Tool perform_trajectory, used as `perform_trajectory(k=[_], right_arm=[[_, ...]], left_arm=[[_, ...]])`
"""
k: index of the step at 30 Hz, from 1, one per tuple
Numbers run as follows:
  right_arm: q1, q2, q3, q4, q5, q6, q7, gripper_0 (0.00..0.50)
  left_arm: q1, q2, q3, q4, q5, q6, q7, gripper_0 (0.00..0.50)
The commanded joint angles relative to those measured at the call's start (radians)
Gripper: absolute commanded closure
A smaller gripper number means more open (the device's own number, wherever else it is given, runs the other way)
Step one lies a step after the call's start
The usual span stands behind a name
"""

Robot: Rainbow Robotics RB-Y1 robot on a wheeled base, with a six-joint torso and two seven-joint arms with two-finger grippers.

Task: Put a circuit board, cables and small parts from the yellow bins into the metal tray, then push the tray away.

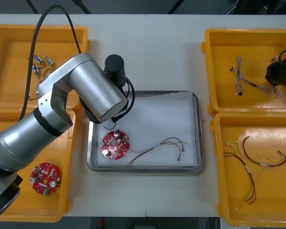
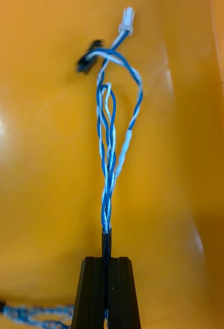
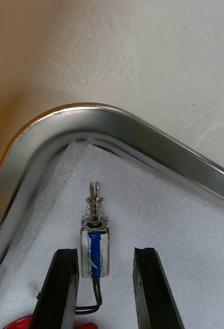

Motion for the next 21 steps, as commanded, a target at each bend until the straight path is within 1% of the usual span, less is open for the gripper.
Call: perform_trajectory(k=[1,3,5,9,10,14,20,21], right_arm=[[0.013,-0.086,-0.078,-0.105,0.014,0.097,0.104,0.500],[0.013,-0.107,-0.110,-0.157,0.026,0.163,0.150,0.500],[0.013,-0.121,-0.135,-0.192,0.029,0.210,0.177,0.500],[0.013,-0.142,-0.193,-0.269,0.040,0.316,0.235,0.500],[0.013,-0.142,-0.202,-0.277,0.042,0.328,0.243,0.500],[0.013,-0.147,-0.256,-0.341,0.046,0.422,0.271,0.500],[0.013,-0.156,-0.291,-0.459,0.042,0.546,0.277,0.500],[0.013,-0.156,-0.296,-0.484,0.039,0.572,0.277,0.500]], left_arm=[[0.001,-0.013,-0.017,-0.008,0.018,-0.009,0.043,0.136],[-0.011,-0.007,-0.017,-0.008,0.039,-0.004,0.048,0.089],[-0.025,0.001,-0.017,-0.012,0.059,0.005,0.049,0.066],[-0.069,0.022,-0.017,-0.038,0.119,0.062,0.051,0.007],[-0.075,0.027,-0.016,-0.045,0.128,0.068,0.052,0.001],[-0.107,0.070,0.022,-0.097,0.219,0.118,0.055,0.000],[-0.149,0.139,0.101,-0.163,0.372,0.172,0.055,0.000],[-0.155,0.152,0.119,-0.170,0.407,0.177,0.054,0.000]])
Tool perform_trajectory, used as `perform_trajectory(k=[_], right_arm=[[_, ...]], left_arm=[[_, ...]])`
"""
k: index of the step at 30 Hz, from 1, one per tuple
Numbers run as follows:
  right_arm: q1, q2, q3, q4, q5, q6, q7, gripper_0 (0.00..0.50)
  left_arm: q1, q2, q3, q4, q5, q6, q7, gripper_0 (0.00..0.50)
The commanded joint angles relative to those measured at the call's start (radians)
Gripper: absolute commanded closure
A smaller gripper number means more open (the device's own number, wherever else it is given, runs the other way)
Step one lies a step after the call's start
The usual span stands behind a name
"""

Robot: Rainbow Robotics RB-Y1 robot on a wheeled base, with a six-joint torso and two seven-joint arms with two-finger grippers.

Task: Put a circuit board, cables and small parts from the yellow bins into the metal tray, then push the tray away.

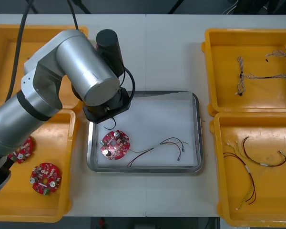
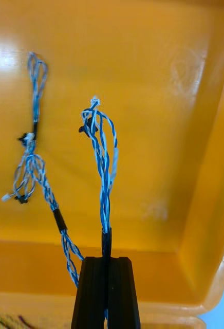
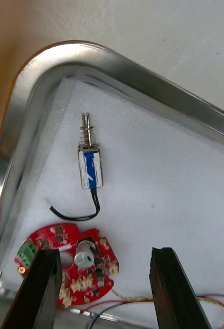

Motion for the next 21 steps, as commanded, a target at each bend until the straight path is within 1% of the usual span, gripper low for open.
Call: perform_trajectory(k=[1,2,4,5,7,8,10,11,13,14,16,19,21], right_arm=[[0.002,-0.058,-0.051,-0.119,-0.002,0.090,0.041,0.500],[0.002,-0.058,-0.055,-0.133,-0.004,0.101,0.041,0.500],[0.002,-0.058,-0.075,-0.180,-0.008,0.147,0.041,0.500],[0.002,-0.058,-0.080,-0.191,-0.010,0.158,0.041,0.500],[0.002,-0.058,-0.094,-0.239,-0.016,0.190,0.041,0.500],[0.002,-0.058,-0.097,-0.249,-0.016,0.199,0.041,0.500],[0.002,-0.058,-0.108,-0.291,-0.021,0.228,0.041,0.500],[0.002,-0.058,-0.111,-0.300,-0.021,0.235,0.041,0.500],[0.002,-0.059,-0.120,-0.343,-0.022,0.265,0.041,0.500],[0.002,-0.058,-0.121,-0.354,-0.022,0.274,0.041,0.500],[-0.004,-0.058,-0.127,-0.394,-0.022,0.298,0.041,0.500],[-0.013,-0.058,-0.141,-0.441,-0.022,0.298,0.041,0.500],[-0.024,-0.058,-0.152,-0.466,-0.024,0.298,0.041,0.500]], left_arm=[[-0.069,0.086,0.105,-0.070,0.126,0.032,0.051,0.000],[-0.072,0.096,0.116,-0.073,0.145,0.033,0.051,0.000],[-0.089,0.128,0.159,-0.076,0.215,0.043,0.048,0.000],[-0.093,0.138,0.169,-0.074,0.234,0.046,0.046,0.000],[-0.112,0.178,0.209,-0.073,0.297,0.064,0.041,0.000],[-0.116,0.189,0.217,-0.073,0.312,0.067,0.038,0.000],[-0.130,0.237,0.251,-0.056,0.373,0.075,0.029,0.000],[-0.132,0.249,0.258,-0.048,0.392,0.075,0.020,0.000],[-0.143,0.298,0.285,-0.010,0.453,0.081,-0.072,0.000],[-0.144,0.310,0.289,0.004,0.469,0.083,-0.089,0.000],[-0.158,0.359,0.300,0.058,0.528,0.087,-0.146,0.000],[-0.175,0.410,0.300,0.114,0.576,0.086,-0.219,0.000],[-0.179,0.431,0.300,0.145,0.587,0.087,-0.265,0.000]])
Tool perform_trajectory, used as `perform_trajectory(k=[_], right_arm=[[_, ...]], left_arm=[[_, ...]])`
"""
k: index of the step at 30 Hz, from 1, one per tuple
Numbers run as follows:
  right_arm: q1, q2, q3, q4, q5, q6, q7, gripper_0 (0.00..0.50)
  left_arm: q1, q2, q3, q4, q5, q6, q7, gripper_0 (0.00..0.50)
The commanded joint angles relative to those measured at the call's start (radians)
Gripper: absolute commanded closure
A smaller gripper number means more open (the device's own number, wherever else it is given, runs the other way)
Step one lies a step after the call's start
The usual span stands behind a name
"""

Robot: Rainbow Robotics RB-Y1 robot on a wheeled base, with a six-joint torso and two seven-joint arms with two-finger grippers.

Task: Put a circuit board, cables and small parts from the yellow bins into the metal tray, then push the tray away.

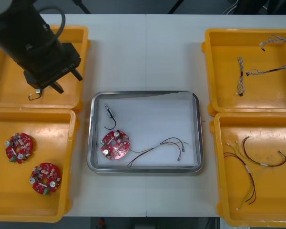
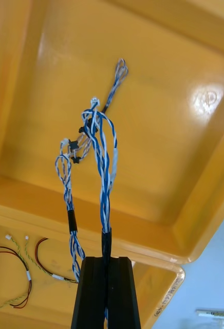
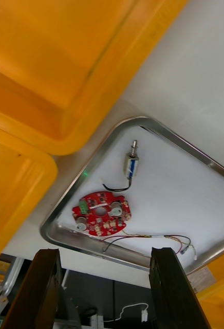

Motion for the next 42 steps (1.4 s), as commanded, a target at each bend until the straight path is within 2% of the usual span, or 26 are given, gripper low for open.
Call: perform_trajectory(k=[1,12,21,26,35,42], right_arm=[[-0.037,-0.046,-0.055,-0.080,-0.009,0.008,0.042,0.500],[-0.080,-0.046,-0.055,-0.083,-0.010,0.008,0.045,0.500],[-0.079,-0.046,-0.045,-0.003,-0.001,0.008,0.047,0.500],[-0.076,-0.046,-0.008,0.089,-0.001,-0.004,0.050,0.500],[-0.022,-0.044,0.135,0.167,0.031,-0.272,0.054,0.500],[0.036,-0.023,0.149,0.251,0.048,-0.470,0.071,0.500]], left_arm=[[-0.068,0.104,0.026,0.071,0.041,0.009,-0.226,0.000],[-0.075,0.168,0.030,0.197,0.014,0.001,-0.374,0.000],[-0.075,0.182,0.030,0.244,-0.144,-0.017,-0.397,0.000],[-0.075,0.182,0.030,0.316,-0.203,-0.087,-0.413,0.000],[-0.075,0.182,0.029,0.448,-0.280,-0.220,-0.429,0.000],[-0.075,0.181,0.029,0.499,-0.312,-0.284,-0.446,0.000]])
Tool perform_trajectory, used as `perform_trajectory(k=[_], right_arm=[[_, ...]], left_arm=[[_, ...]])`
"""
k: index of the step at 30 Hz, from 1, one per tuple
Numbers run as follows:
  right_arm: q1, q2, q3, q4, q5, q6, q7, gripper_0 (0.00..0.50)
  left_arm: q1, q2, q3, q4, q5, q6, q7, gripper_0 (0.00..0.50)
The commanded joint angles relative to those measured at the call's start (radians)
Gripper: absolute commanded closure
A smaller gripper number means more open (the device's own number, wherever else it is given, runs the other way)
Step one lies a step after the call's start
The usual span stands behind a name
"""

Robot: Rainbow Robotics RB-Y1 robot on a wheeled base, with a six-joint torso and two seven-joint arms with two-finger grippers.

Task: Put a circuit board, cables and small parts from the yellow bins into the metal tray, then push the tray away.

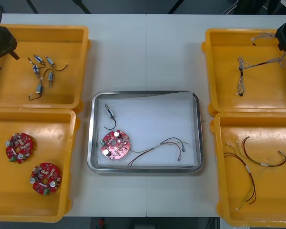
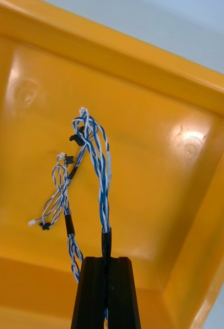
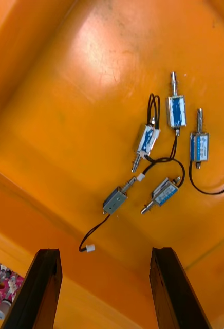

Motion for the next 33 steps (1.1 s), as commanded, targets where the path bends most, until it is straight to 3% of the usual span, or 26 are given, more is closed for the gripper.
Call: perform_trajectory(k=[1,13,16,17,18,19,21,22,33], right_arm=[[0.044,-0.019,-0.002,0.047,0.030,-0.113,0.042,0.500],[0.178,0.018,0.015,0.153,0.031,-0.442,0.073,0.500],[0.201,0.026,0.015,0.166,0.025,-0.492,0.073,0.469],[0.207,0.026,0.015,0.166,0.024,-0.497,0.073,0.449],[0.208,0.026,0.015,0.166,0.024,-0.497,0.073,0.375],[0.208,0.026,0.015,0.166,0.024,-0.495,0.073,0.297],[0.208,0.026,0.015,0.166,0.022,-0.491,0.074,0.058],[0.210,0.026,0.015,0.166,0.022,-0.488,0.076,0.009],[0.159,0.024,0.015,0.173,0.064,-0.446,0.077,0.000]], left_arm=[[-0.049,0.047,0.029,0.011,-0.035,-0.036,-0.035,0.000],[-0.049,-0.005,0.027,0.034,-0.155,-0.126,-0.035,0.000],[-0.049,-0.014,0.023,0.043,-0.175,-0.152,-0.037,0.000],[-0.049,-0.014,0.012,0.043,-0.181,-0.160,-0.037,0.000],[-0.049,-0.014,-0.002,0.043,-0.181,-0.171,-0.034,0.000],[-0.049,-0.014,-0.010,0.043,-0.181,-0.177,-0.034,0.000],[-0.049,-0.014,-0.030,0.043,-0.189,-0.190,-0.029,0.000],[-0.049,-0.014,-0.034,0.045,-0.190,-0.194,-0.029,0.000],[-0.049,-0.014,-0.174,0.072,-0.204,-0.298,-0.029,0.000]])
